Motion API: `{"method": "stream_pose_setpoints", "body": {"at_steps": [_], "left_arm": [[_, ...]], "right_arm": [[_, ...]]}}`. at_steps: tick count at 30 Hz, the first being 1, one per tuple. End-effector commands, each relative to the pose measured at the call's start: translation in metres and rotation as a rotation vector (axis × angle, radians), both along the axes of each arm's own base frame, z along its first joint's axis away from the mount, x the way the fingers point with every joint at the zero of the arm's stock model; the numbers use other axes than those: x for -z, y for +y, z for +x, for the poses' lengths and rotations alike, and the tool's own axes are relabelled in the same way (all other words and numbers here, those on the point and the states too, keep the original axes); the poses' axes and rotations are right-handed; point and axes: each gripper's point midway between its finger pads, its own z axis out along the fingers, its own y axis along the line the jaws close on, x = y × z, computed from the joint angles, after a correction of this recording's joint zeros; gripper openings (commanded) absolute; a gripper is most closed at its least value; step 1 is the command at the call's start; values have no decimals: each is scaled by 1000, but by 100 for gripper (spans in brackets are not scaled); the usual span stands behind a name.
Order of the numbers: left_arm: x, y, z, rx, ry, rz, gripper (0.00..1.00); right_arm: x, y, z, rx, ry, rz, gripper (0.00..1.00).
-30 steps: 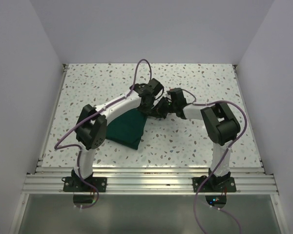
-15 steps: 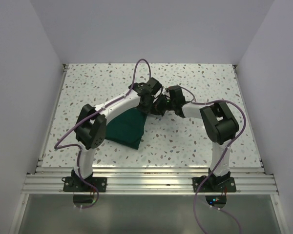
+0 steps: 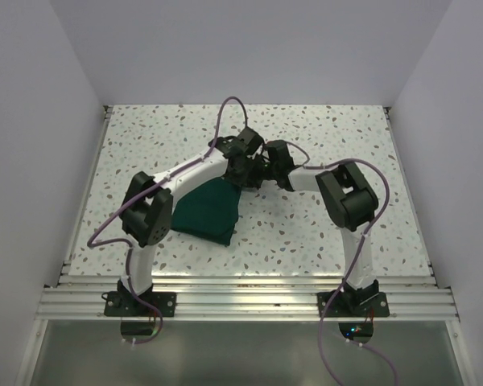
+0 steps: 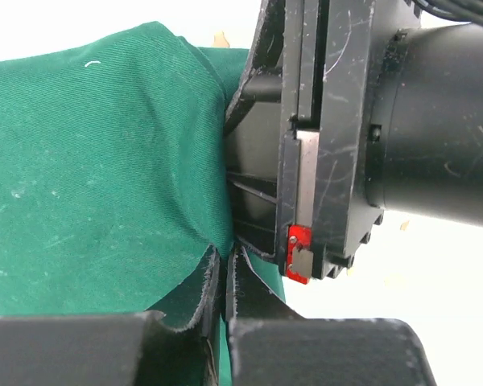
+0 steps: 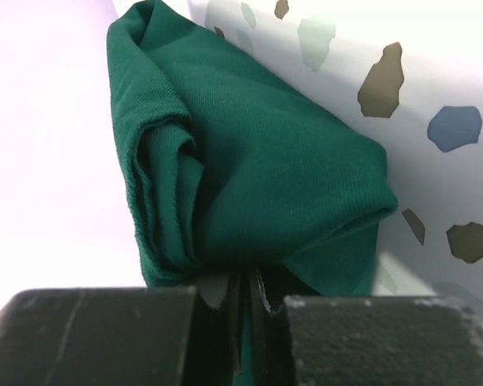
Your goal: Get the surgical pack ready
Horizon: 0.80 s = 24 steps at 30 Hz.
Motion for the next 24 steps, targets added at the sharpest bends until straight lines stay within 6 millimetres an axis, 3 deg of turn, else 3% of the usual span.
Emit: {"method": "stream_pose_setpoints", "body": {"at_steps": [1,3,4,6,7,9,11,13,17,20,21,23,24], "left_arm": [[-20,-30,-17,86,12,-153,8],[-22,-28,-19,83,6,-157,23],[-26,-26,-21,78,-3,-167,33],[-34,-23,-22,64,-15,-177,42],[-45,-20,-23,56,-27,-196,48],[-58,-17,-21,46,-52,-220,50],[-80,-15,-17,40,-88,-267,53],[-96,-9,-5,21,-107,-311,51],[-104,-8,13,42,-92,-383,45],[-96,-19,20,83,-46,-457,31],[-87,-20,21,83,-26,-464,22],[-83,-23,29,89,-21,-503,15],[-73,-24,32,87,0,-514,6]], "right_arm": [[-12,-6,22,57,-50,-5,6],[-25,-19,19,36,-84,-47,6],[-21,-29,13,29,-47,-75,6],[-37,-40,6,-3,-86,-90,7],[-32,-50,-2,-12,-50,-116,7],[-47,-60,-11,-48,-90,-130,9],[-45,-72,-26,-88,-92,-171,9],[-50,-76,-42,-129,-102,-179,9],[-58,-72,-66,-195,-154,-73,10],[-56,-70,-82,-239,-202,-17,7],[-52,-71,-88,-243,-193,-3,3],[-63,-65,-89,-258,-243,49,0],[-64,-59,-94,-280,-252,61,0]]}}
